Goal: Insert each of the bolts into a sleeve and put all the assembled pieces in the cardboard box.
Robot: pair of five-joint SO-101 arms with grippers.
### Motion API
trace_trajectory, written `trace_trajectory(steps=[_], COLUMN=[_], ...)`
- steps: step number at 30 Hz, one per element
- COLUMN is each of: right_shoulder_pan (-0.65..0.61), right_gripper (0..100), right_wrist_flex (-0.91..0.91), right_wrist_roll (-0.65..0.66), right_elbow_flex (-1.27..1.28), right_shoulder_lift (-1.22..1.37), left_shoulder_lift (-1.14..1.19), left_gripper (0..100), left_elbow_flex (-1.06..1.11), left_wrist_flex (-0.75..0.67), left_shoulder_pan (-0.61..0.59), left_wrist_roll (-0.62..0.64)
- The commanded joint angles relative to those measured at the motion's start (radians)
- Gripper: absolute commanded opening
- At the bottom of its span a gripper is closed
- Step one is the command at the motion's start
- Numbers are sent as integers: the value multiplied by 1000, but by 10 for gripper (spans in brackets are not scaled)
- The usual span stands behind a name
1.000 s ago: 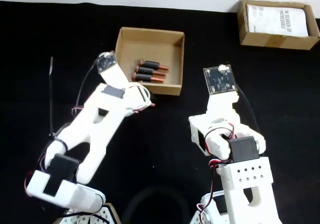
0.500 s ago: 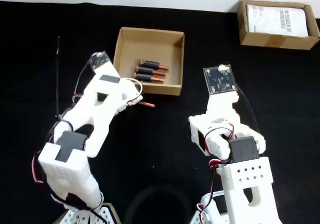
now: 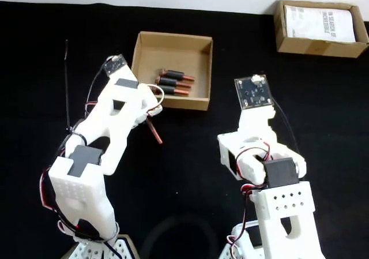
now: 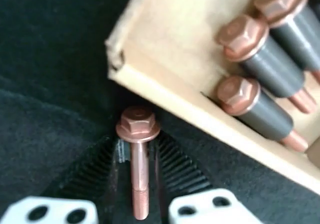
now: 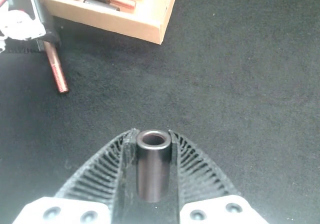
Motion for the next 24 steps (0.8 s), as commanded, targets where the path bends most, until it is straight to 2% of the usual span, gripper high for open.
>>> trace_trajectory(steps=[1,7,9,16,20,24], right_shoulder_pan=[-4,-2,-2,-61,-108,-143], right_gripper=[6,6,6,6,6,6], right_wrist_flex=[-10,-10,-7,153,266,341], right_wrist_roll=[-8,-11,-49,-153,-192,-195], right_elbow_flex=[-15,-51,-111,-377,-443,-440], right_shoulder_lift=[-18,-19,-19,-19,-21,-77], left_shoulder_lift=[-48,-226,-309,-684,-912,-1125], left_gripper=[9,9,9,9,9,9], left_elbow_flex=[-10,-10,-10,4,90,248], left_wrist_flex=[34,120,138,175,173,167], left_shoulder_pan=[-1,4,4,24,68,117], left_wrist_roll=[-60,-138,-178,-390,-519,-583])
